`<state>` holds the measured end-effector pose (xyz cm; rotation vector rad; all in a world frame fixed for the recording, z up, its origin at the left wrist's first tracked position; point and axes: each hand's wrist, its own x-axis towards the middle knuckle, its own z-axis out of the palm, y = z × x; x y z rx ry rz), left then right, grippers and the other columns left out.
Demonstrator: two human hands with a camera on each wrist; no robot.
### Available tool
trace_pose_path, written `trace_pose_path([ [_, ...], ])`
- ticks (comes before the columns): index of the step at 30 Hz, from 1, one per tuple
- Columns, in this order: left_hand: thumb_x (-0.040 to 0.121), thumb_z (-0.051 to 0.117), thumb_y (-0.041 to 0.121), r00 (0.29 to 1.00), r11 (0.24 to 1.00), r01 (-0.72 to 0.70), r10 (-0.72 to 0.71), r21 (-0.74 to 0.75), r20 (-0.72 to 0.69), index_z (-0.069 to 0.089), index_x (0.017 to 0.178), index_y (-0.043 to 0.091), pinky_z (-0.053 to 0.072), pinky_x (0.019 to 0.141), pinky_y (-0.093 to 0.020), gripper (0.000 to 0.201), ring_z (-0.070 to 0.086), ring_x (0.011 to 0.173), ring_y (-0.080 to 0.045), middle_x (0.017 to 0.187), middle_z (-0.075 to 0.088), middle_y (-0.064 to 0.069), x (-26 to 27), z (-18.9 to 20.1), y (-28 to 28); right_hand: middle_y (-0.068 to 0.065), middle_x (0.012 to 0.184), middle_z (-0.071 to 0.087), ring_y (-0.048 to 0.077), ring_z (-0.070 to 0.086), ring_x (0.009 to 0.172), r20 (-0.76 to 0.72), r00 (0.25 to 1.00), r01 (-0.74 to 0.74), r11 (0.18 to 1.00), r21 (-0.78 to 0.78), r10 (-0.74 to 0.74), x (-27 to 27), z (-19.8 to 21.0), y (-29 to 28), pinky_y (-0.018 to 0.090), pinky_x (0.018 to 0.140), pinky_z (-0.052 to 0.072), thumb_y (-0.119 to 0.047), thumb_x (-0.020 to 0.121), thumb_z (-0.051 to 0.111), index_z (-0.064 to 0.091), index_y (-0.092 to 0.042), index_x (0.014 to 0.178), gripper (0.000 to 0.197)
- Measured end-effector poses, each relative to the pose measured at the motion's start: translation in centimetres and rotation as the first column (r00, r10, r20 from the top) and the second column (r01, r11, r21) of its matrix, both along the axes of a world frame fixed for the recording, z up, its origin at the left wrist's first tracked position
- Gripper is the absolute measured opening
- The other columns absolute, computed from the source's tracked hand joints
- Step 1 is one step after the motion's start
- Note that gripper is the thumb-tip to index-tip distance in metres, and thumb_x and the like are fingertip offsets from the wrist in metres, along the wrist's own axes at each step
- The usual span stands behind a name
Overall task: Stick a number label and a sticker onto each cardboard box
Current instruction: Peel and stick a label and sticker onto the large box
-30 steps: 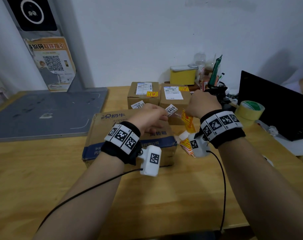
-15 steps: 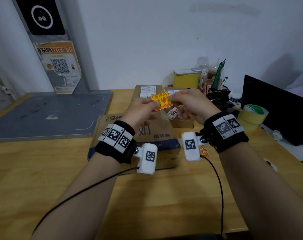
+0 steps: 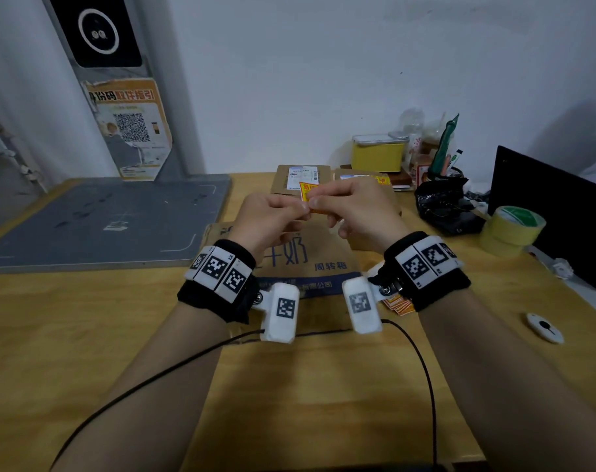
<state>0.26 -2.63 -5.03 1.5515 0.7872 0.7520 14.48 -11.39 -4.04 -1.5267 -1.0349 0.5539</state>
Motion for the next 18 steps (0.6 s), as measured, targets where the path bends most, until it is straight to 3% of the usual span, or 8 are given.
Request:
trace_pose_path([
  [2, 0.091, 0.073, 0.018, 1.0, 1.0, 0.023, -0.022, -0.012, 0.021, 0.079, 0.098, 0.013, 0.053, 0.062, -0.022, 0.011, 0.067, 0.071, -0.009, 0.086, 0.078, 0.0, 0.0, -0.1, 0.1, 0.012, 0.087, 0.077, 0.013, 0.058, 0.054, -0.006, 1.0, -0.002, 1.0, -0.008, 0.002, 0.1, -0.2, 0.2, 0.025, 0.04, 0.041, -0.017, 0.086, 0.08, 0.081, -0.018, 0.087, 0.002],
  [9, 0.089, 0.074, 0.014, 0.995, 0.998, 0.044, -0.041, -0.033, 0.086, 0.079, 0.104, 0.01, 0.056, 0.072, -0.028, 0.016, 0.064, 0.073, -0.01, 0.089, 0.076, -0.003, 0.0, -0.6, 0.2, 0.0, 0.069, 0.074, 0.012, 0.061, 0.051, -0.043, 0.999, -0.004, 1.0, -0.004, 0.004, 0.3, -0.3, 0.1, 0.024, 0.039, 0.044, -0.01, 0.089, 0.076, 0.08, -0.018, 0.087, 0.009],
  [13, 0.087, 0.077, 0.017, 0.996, 0.999, 0.021, -0.017, -0.044, 0.087, 0.08, 0.096, 0.013, 0.056, 0.066, -0.024, 0.011, 0.064, 0.072, -0.008, 0.087, 0.075, -0.002, 0.2, -0.8, 0.2, 0.005, 0.084, 0.076, 0.012, 0.062, 0.052, -0.062, 0.998, -0.014, 1.0, -0.001, 0.013, 0.2, -0.3, 0.0, 0.024, 0.039, 0.044, -0.01, 0.089, 0.076, 0.079, -0.02, 0.089, 0.01],
  [18, 0.087, 0.077, 0.02, 0.996, 0.999, 0.019, -0.015, -0.049, 0.085, 0.08, 0.102, 0.011, 0.055, 0.067, -0.026, 0.018, 0.064, 0.075, -0.01, 0.089, 0.074, -0.005, 0.3, -1.0, 0.3, 0.009, 0.089, 0.075, 0.013, 0.062, 0.052, -0.073, 0.997, -0.031, 1.0, 0.003, 0.031, 0.2, -0.3, -0.1, 0.024, 0.038, 0.043, -0.01, 0.089, 0.075, 0.08, -0.018, 0.092, 0.009],
])
